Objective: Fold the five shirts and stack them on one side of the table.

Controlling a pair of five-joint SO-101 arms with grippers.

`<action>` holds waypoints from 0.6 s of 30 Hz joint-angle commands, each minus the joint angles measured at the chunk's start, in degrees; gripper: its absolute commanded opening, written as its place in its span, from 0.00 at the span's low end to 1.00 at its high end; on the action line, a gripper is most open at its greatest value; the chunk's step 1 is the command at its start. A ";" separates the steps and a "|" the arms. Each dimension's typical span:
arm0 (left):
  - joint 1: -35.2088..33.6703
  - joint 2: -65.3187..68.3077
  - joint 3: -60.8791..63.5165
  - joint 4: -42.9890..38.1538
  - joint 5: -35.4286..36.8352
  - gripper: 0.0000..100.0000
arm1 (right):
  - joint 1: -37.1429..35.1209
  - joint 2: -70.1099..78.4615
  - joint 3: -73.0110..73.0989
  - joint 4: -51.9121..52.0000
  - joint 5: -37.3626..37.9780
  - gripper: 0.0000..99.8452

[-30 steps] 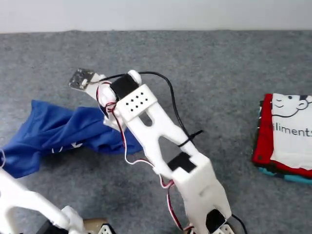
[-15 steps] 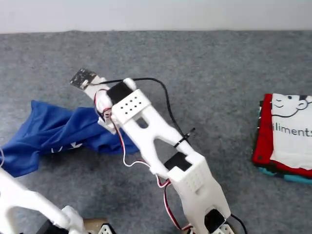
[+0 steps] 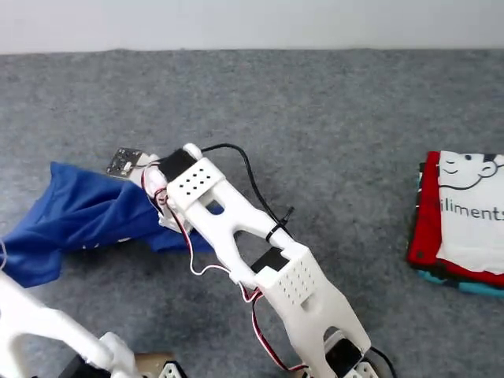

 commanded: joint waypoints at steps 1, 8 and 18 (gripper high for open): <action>-0.18 -2.20 -2.42 0.62 -0.44 0.01 | 1.27 -5.41 -8.18 4.53 1.14 0.01; 0.09 -2.20 -8.75 5.71 -0.44 0.01 | 3.03 -12.00 -15.38 11.65 4.84 0.01; 4.22 -2.20 -18.59 18.20 -8.35 0.01 | 3.82 -30.73 10.99 11.47 7.47 0.01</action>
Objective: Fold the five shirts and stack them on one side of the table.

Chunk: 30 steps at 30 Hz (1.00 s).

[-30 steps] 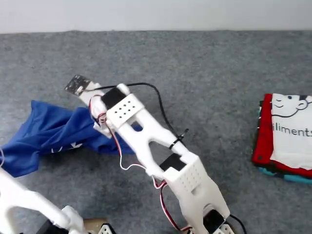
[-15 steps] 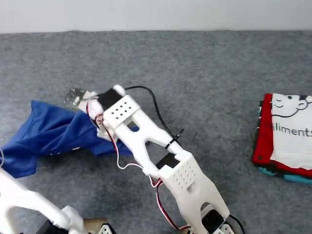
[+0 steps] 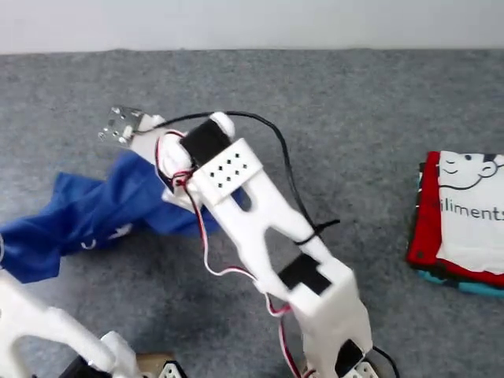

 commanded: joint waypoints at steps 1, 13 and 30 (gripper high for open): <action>0.35 -2.02 -2.42 1.93 -2.99 0.01 | 2.15 -10.68 13.10 2.15 2.29 0.01; 0.70 -2.02 4.44 1.85 -8.35 0.01 | 16.84 -15.69 25.41 -6.02 2.11 0.30; 3.52 -1.93 10.24 1.76 -8.18 0.01 | 6.20 -4.70 25.32 -19.21 0.88 0.27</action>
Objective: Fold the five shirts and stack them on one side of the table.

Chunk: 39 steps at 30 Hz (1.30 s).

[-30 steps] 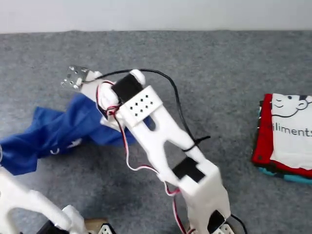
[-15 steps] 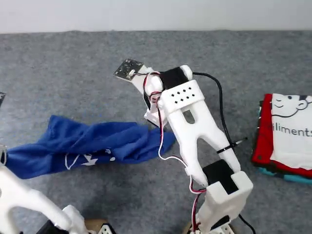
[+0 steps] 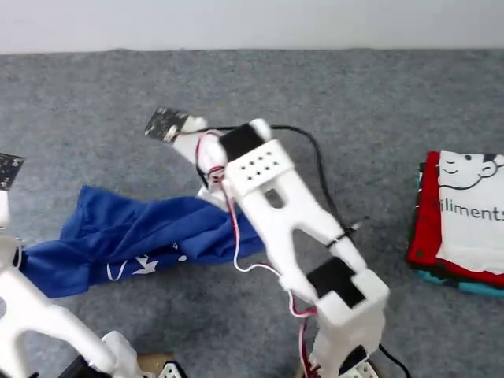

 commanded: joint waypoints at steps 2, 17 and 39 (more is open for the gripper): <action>0.97 -1.93 -0.22 0.79 -0.35 0.01 | -1.36 4.62 -0.26 -3.74 -3.25 0.27; 0.88 -1.93 3.47 -0.18 -0.26 0.01 | -2.59 29.67 -31.56 12.97 0.88 0.05; 5.10 -1.93 -10.33 -5.80 8.70 0.01 | 8.40 16.75 -48.88 18.42 3.78 0.01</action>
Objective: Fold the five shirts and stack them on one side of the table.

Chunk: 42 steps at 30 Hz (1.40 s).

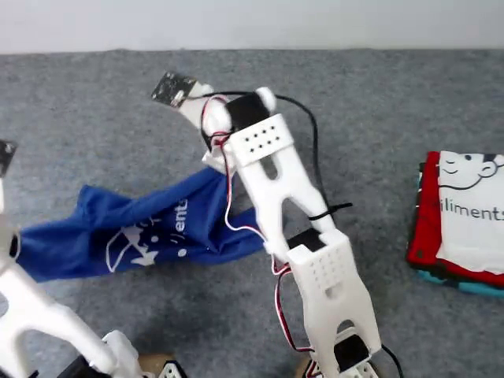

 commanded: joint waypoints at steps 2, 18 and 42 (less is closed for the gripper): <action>5.19 -1.93 -7.08 -4.04 6.59 0.01 | 3.56 -8.22 -3.16 -0.84 1.14 0.01; 22.51 -1.49 -21.41 -36.31 19.87 0.01 | 12.35 -25.54 -3.16 -24.48 8.53 0.01; 27.78 -1.76 -16.57 -5.36 6.95 0.01 | 15.87 -28.09 10.37 2.33 17.14 0.01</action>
